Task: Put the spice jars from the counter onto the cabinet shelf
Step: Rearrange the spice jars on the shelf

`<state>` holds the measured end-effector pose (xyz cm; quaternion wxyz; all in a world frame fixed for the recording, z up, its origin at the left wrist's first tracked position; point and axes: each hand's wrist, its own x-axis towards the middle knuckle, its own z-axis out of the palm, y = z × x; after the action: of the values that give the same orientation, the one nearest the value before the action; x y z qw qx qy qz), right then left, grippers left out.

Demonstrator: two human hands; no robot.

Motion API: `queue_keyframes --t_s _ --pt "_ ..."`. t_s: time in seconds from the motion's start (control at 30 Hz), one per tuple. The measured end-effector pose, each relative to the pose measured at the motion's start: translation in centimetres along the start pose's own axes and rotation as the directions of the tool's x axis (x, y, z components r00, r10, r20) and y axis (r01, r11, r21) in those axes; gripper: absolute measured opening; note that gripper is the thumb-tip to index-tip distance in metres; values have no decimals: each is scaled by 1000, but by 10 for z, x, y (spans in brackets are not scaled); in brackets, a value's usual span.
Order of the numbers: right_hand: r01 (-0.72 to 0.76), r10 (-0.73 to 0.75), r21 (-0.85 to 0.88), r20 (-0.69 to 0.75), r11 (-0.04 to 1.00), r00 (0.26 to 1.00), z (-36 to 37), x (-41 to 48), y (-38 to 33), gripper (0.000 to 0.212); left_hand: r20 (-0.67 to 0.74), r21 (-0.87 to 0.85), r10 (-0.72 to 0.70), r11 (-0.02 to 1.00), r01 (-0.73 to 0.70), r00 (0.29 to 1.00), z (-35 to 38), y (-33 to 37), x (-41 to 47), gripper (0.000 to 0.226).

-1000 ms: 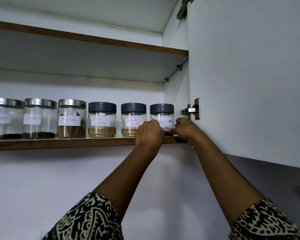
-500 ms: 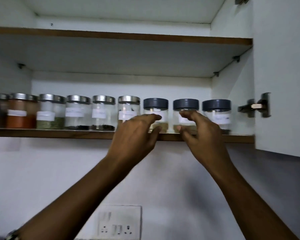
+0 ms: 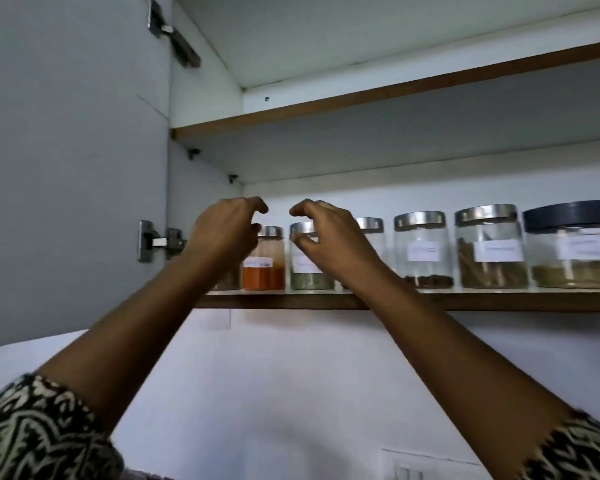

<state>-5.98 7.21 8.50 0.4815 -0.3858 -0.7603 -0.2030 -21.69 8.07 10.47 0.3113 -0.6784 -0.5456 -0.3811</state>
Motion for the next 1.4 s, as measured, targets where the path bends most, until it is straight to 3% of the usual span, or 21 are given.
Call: queue_keyframes --t_s 0.07,0.2,0.33,0.43,0.63,0.83,1.07,1.4 --pt "1 2 -59 48 998 999 29 29 -16 42 106 92 -17 996 8 994 7 -37 23 48" --pt "-17 62 -209 211 978 975 71 79 -25 47 300 224 40 968 -111 953 21 -83 60 61" --pt "-46 187 -375 350 926 918 96 105 -19 42 430 233 97 949 -214 898 43 -109 80 44" --pt "-49 217 -436 344 898 914 110 115 -14 43 420 182 126 958 -220 899 61 -119 88 31" --pt "-45 254 -519 338 853 906 135 134 3 50 417 190 124 957 -220 900 91 -117 113 37" --pt "-42 305 -579 366 815 879 154 156 14 39 420 211 129 949 -234 899 118 -112 131 33" --pt "-52 375 -629 393 776 839 170 169 30 42 406 227 120 947 -227 906 142 -110 146 29" --pt "-21 353 -665 369 746 860 178 175 44 35 381 202 120 957 -209 917 163 -112 153 29"
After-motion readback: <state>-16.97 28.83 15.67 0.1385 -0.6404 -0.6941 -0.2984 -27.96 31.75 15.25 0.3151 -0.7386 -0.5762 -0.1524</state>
